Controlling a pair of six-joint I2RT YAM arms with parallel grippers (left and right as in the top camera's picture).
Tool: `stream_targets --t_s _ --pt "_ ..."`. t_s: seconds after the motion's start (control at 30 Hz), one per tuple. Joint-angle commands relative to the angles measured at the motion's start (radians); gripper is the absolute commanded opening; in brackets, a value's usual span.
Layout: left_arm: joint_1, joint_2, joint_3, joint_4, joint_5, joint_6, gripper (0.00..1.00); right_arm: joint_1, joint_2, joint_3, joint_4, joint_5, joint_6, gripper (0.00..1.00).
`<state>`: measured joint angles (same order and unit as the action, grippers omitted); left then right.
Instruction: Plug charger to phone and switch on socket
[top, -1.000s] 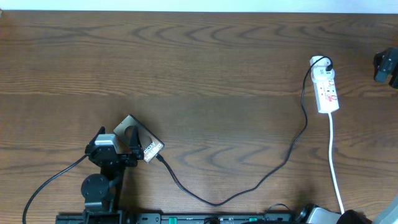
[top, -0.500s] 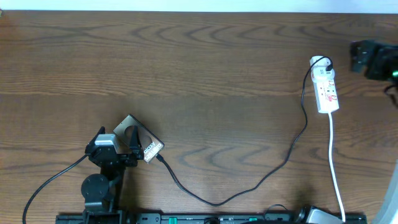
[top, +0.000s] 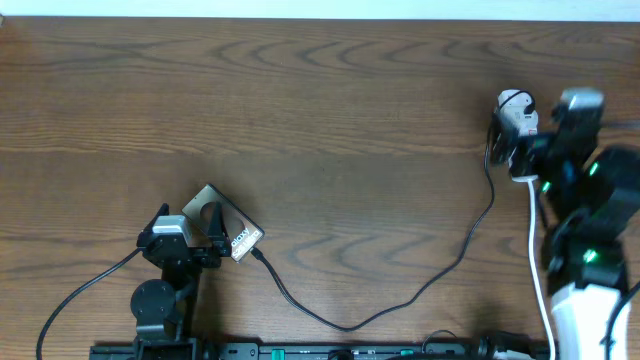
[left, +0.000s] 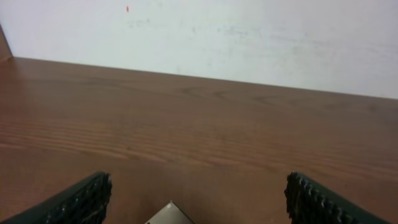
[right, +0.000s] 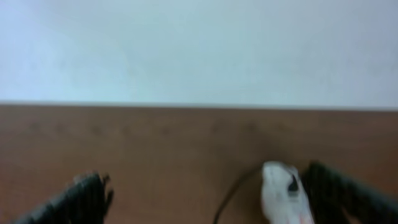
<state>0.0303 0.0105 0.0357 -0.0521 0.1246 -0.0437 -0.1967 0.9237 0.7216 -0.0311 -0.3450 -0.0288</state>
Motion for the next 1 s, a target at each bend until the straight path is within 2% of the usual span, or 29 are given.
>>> stream_targets --t_s 0.0,0.13,0.27,0.63,0.97 --pt "0.004 -0.006 -0.030 -0.013 -0.005 0.018 0.89 0.009 -0.118 -0.164 0.072 -0.005 0.014 0.99" --pt "0.004 -0.006 -0.030 -0.013 -0.005 0.018 0.89 0.009 -0.281 -0.363 0.200 -0.005 0.014 0.99" --pt "0.004 -0.006 -0.030 -0.013 -0.005 0.018 0.89 0.009 -0.402 -0.500 0.251 -0.005 0.014 0.99" --pt "0.004 -0.006 -0.030 -0.013 -0.005 0.018 0.89 0.009 -0.615 -0.719 0.358 -0.003 0.013 0.99" --pt "0.004 -0.006 -0.030 -0.013 -0.005 0.018 0.89 0.009 -0.887 -0.716 0.115 0.023 -0.016 0.99"
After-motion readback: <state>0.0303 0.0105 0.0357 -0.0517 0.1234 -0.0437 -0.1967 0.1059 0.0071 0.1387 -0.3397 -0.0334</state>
